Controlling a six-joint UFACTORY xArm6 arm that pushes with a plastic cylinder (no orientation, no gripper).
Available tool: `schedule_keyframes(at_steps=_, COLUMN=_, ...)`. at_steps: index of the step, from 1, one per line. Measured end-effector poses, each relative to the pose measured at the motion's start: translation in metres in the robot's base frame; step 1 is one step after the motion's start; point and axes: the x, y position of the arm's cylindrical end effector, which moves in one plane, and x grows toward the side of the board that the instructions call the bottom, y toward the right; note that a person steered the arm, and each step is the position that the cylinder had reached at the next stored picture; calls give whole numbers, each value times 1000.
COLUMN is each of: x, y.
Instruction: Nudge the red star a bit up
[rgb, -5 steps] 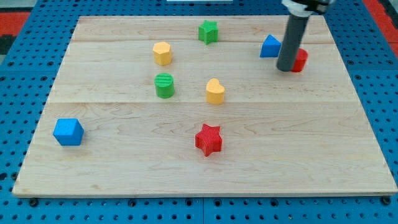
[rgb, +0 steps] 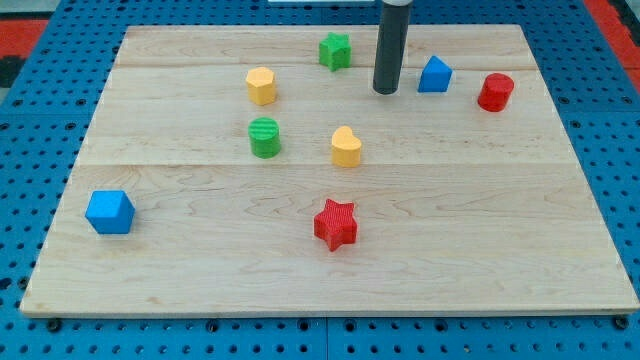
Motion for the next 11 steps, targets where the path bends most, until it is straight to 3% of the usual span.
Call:
schedule_keyframes(at_steps=2, x=16, y=-2)
schedule_keyframes(at_steps=5, x=201, y=3)
schedule_keyframes(at_steps=6, x=236, y=-24)
schedule_keyframes(at_steps=7, x=240, y=-89)
schedule_keyframes(at_steps=10, x=251, y=-74)
schedule_keyframes(at_steps=11, x=294, y=-192)
